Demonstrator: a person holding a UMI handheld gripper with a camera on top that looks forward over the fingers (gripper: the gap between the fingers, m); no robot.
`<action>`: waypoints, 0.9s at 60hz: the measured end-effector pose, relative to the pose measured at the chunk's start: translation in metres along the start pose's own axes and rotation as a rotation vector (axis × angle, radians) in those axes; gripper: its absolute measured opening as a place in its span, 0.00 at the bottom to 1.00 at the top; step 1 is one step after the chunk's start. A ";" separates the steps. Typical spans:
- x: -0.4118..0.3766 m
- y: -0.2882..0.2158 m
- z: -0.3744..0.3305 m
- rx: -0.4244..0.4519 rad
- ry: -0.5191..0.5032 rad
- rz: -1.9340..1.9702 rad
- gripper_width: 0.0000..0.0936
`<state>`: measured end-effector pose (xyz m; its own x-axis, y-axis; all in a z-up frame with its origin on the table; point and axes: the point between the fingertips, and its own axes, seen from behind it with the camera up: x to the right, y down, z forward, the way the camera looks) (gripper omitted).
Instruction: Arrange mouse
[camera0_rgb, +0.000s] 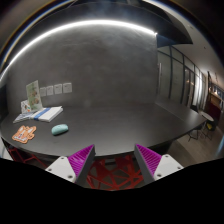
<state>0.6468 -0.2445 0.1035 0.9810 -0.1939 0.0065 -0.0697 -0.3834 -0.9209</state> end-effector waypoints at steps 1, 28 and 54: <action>-0.007 0.001 0.003 0.001 0.001 0.002 0.88; -0.170 0.031 0.077 -0.072 -0.172 0.036 0.89; -0.332 0.036 0.219 -0.196 -0.135 -0.020 0.91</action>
<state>0.3585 0.0034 -0.0174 0.9969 -0.0672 -0.0398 -0.0705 -0.5566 -0.8278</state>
